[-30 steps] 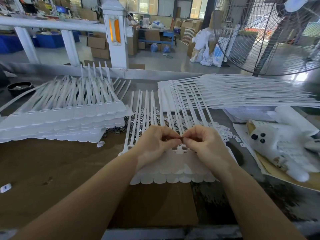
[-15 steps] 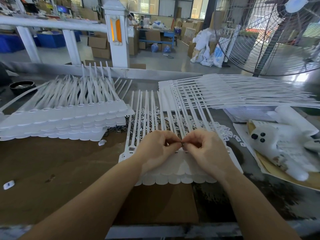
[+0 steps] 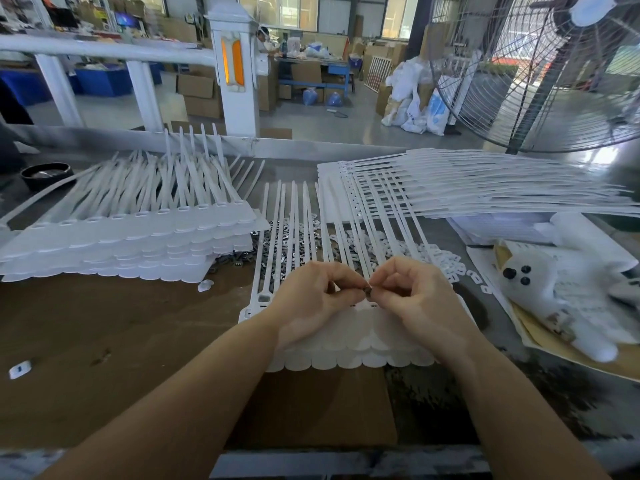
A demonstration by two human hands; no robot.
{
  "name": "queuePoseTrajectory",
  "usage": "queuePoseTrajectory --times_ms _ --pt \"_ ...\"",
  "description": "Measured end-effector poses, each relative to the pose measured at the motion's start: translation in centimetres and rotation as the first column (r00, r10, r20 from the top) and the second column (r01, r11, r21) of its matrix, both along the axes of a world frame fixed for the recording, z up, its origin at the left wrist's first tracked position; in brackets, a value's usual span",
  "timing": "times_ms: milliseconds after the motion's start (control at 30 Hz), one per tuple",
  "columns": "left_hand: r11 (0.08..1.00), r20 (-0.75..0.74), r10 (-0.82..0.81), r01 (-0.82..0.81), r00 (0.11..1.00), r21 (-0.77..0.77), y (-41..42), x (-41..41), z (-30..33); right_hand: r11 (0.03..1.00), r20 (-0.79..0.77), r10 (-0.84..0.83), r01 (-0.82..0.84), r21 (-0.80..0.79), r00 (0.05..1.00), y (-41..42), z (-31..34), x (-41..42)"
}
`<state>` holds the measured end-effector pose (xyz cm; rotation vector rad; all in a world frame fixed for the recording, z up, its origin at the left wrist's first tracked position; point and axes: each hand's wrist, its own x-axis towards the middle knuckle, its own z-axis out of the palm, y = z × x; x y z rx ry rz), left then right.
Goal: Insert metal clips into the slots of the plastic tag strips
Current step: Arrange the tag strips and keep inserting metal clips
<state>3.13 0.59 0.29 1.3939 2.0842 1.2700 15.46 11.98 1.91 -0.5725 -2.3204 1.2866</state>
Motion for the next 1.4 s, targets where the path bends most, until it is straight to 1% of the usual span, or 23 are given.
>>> queuePoseTrajectory --times_ms 167,267,333,533,767,867,933,1000,1200,1267,1400 --pt "1.0 0.051 0.006 -0.007 0.999 0.013 0.1 -0.1 -0.1 1.0 -0.088 0.016 -0.016 0.004 0.996 -0.2 0.0 0.2" --pt "1.0 0.067 0.01 -0.011 0.998 0.016 0.2 -0.1 -0.1 0.998 -0.097 0.026 -0.02 0.057 0.995 -0.3 -0.1 0.3" --pt "1.0 0.071 0.004 -0.005 0.997 0.017 0.3 -0.1 -0.1 0.998 -0.113 0.018 -0.01 0.065 0.993 -0.3 -0.2 0.3" --pt "0.999 0.138 -0.001 -0.004 0.99 0.034 0.0 -0.2 0.0 0.999 -0.138 0.034 -0.032 0.013 0.99 -0.1 -0.3 0.2" --pt "0.999 0.159 -0.005 -0.004 0.987 0.054 -0.1 0.0 0.0 0.993 -0.108 0.062 -0.073 -0.097 0.992 0.3 0.1 0.6" --pt "0.998 0.138 -0.012 0.004 0.99 0.057 -0.2 0.1 0.1 0.987 -0.11 0.067 -0.082 -0.14 0.992 0.4 0.2 0.6" --pt "0.999 0.108 -0.007 0.002 0.994 0.044 -0.3 0.1 0.1 0.988 -0.101 0.066 -0.079 -0.133 0.993 0.4 0.2 0.5" --pt "1.0 0.06 -0.001 0.0 0.998 0.014 -0.2 0.1 0.2 0.991 -0.095 0.057 -0.068 -0.114 0.994 0.3 0.1 0.3" --pt "0.994 -0.027 0.07 -0.072 0.997 -0.082 0.0 0.1 0.2 0.997 -0.083 -0.049 0.043 -0.062 0.995 0.6 -0.1 -0.2" --pt "0.993 -0.041 0.074 -0.077 0.996 -0.093 0.0 0.0 0.2 0.997 -0.058 -0.073 0.07 -0.042 0.996 0.9 -0.1 -0.2" --pt "0.991 -0.073 0.079 -0.087 0.994 -0.106 -0.1 -0.1 0.2 0.991 0.022 -0.126 0.124 0.056 0.992 1.5 0.3 -0.2"
